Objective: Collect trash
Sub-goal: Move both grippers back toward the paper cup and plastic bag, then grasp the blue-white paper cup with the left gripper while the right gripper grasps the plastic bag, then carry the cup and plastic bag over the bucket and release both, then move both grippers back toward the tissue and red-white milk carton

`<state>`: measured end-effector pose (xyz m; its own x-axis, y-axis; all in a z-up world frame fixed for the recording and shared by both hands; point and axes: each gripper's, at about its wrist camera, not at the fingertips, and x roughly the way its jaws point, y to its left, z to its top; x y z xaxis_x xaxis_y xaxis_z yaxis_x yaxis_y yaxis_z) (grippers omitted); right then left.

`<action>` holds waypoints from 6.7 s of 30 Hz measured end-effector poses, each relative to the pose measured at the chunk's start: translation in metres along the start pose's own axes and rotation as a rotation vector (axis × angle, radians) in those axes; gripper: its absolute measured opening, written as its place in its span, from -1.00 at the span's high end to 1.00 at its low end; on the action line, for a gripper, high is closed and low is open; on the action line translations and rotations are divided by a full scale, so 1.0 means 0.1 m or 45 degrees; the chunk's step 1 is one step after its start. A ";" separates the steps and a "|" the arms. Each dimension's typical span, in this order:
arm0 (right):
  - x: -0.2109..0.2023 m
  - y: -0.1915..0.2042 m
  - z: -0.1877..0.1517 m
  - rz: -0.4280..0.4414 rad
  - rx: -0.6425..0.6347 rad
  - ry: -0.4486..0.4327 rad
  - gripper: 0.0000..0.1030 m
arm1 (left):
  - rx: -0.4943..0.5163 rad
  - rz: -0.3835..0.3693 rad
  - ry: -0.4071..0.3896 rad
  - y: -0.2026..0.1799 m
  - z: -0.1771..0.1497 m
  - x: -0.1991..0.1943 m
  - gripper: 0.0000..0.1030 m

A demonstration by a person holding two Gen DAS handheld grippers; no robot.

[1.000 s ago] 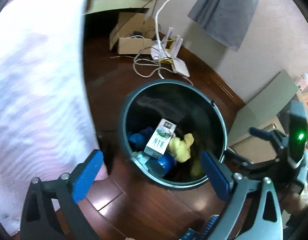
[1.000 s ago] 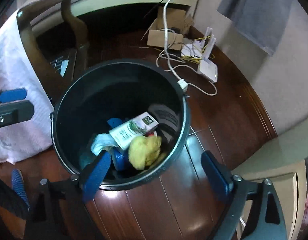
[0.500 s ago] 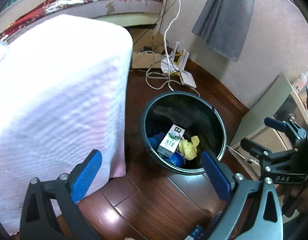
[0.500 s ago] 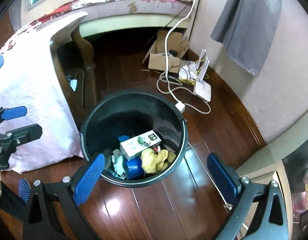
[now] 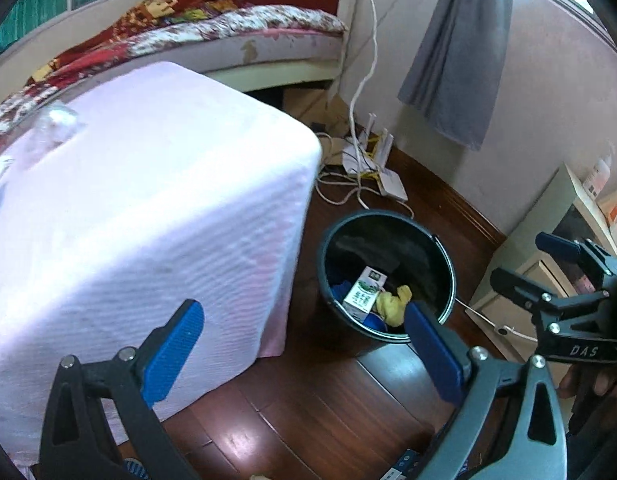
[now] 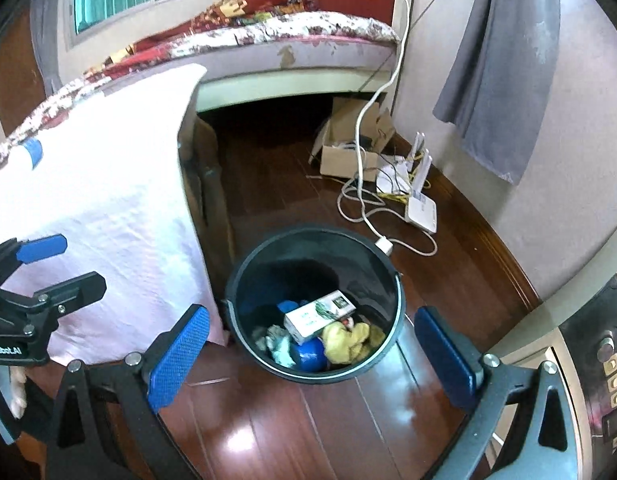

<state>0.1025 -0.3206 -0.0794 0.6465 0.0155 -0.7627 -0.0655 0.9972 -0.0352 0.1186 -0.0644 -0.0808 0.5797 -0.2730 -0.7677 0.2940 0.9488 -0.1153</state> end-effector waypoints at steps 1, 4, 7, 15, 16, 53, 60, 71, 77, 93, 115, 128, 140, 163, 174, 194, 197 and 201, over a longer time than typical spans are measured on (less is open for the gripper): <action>-0.03 0.04 0.02 0.003 0.000 -0.005 -1.00 | -0.009 0.008 -0.009 0.03 -0.01 -0.05 -0.96; -0.11 0.20 0.07 0.017 -0.014 -0.033 -1.00 | -0.038 0.032 -0.041 0.13 -0.01 -0.19 -0.96; -0.16 0.39 0.15 0.030 -0.052 -0.058 -1.00 | -0.058 0.062 -0.076 0.26 0.02 -0.34 -0.96; -0.23 0.89 0.40 0.104 -0.128 -0.120 -1.00 | -0.152 0.163 -0.187 0.77 0.08 -0.72 -0.96; -0.23 0.96 0.43 0.113 -0.139 -0.128 -1.00 | -0.166 0.183 -0.195 0.86 0.08 -0.76 -0.96; 0.79 3.18 1.88 0.437 -0.429 -0.147 -1.00 | -0.534 0.538 -0.219 3.20 0.49 -0.38 -0.83; 1.17 3.30 2.06 0.461 -0.423 -0.094 -1.00 | -0.543 0.519 -0.141 3.43 0.59 -0.13 -0.55; 1.57 3.91 2.52 0.526 -0.454 -0.048 -1.00 | -0.543 0.435 -0.176 3.62 0.68 -0.13 0.00; 1.80 4.23 2.68 0.516 -0.478 -0.002 -0.93 | -0.527 0.419 -0.145 3.62 0.78 -0.02 -0.03; 1.57 3.90 2.50 0.547 -0.455 -0.036 0.03 | -0.476 0.392 -0.226 3.38 0.73 -0.18 0.09; 0.17 2.38 1.75 0.446 -0.320 -0.212 0.03 | -0.311 0.291 -0.310 2.07 0.49 -0.77 0.09; -0.41 1.41 1.35 0.328 -0.222 -0.283 0.03 | -0.181 0.194 -0.311 1.31 0.51 -0.75 0.09; -0.48 0.57 1.03 0.250 -0.045 -0.287 0.03 | -0.036 0.106 -0.279 0.66 0.59 -0.56 0.09; 0.04 -0.47 0.34 0.088 0.116 -0.062 0.03 | 0.210 -0.167 -0.062 -0.51 0.41 0.15 0.09; 0.47 -0.76 -0.01 0.044 0.116 0.080 0.02 | 0.263 -0.272 0.114 -0.76 0.34 0.70 0.07; 1.57 -0.65 -0.29 -0.047 -0.125 0.274 -0.64 | 0.149 -0.303 0.349 -0.68 0.10 1.60 -0.89; 1.66 -0.68 -0.38 -0.049 -0.126 0.317 -0.74 | 0.139 -0.265 0.362 -0.63 0.04 1.63 -0.89; 1.68 -0.74 -0.43 -0.076 -0.115 0.336 -0.96 | 0.114 -0.211 0.359 -0.54 0.00 1.59 -0.89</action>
<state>0.1836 -0.3947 -0.2329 0.4321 -0.0744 -0.8987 -0.1081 0.9851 -0.1336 0.1947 -0.1588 -0.1970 0.2889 -0.3558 -0.8888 0.4394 0.8741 -0.2071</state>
